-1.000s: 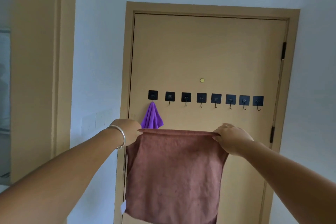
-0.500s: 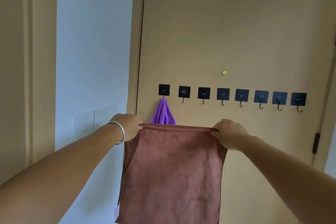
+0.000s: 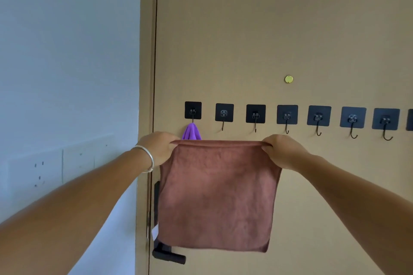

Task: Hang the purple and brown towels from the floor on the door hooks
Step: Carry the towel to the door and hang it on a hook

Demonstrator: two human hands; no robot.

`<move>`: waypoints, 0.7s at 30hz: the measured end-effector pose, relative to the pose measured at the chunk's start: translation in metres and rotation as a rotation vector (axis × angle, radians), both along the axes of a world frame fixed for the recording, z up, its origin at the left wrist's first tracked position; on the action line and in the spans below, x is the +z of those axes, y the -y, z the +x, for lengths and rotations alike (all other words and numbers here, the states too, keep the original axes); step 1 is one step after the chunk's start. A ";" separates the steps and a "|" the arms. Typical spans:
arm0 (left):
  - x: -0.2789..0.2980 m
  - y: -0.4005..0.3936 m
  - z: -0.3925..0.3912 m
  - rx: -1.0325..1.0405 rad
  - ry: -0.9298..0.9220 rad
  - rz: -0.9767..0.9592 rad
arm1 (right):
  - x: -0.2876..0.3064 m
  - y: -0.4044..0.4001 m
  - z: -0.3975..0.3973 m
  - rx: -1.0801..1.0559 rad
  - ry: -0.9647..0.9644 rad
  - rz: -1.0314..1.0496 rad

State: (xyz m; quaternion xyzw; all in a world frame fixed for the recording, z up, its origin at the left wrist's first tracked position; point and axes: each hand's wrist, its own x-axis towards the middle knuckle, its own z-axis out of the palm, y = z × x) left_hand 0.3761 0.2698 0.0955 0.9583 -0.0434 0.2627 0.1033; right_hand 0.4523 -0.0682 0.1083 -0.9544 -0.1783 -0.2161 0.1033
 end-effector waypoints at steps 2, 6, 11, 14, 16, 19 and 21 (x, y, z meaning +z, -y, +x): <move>-0.001 0.002 0.016 -0.107 0.073 -0.176 | 0.002 0.000 0.014 0.048 0.025 0.103; 0.001 0.004 0.046 -0.128 0.257 -0.260 | 0.009 -0.008 0.034 0.131 0.152 0.191; 0.010 0.000 0.070 -0.189 0.362 0.148 | 0.015 -0.020 0.049 0.207 0.301 -0.045; 0.017 0.000 0.086 -0.228 0.323 0.222 | 0.021 -0.023 0.059 0.204 0.273 -0.180; 0.023 0.003 0.098 -0.181 0.255 0.195 | 0.024 -0.028 0.068 0.160 0.242 -0.225; 0.031 0.012 0.114 -0.066 0.205 0.308 | 0.029 -0.038 0.076 0.067 0.223 -0.270; 0.036 0.019 0.120 0.013 0.182 0.346 | 0.032 -0.045 0.078 -0.001 0.231 -0.321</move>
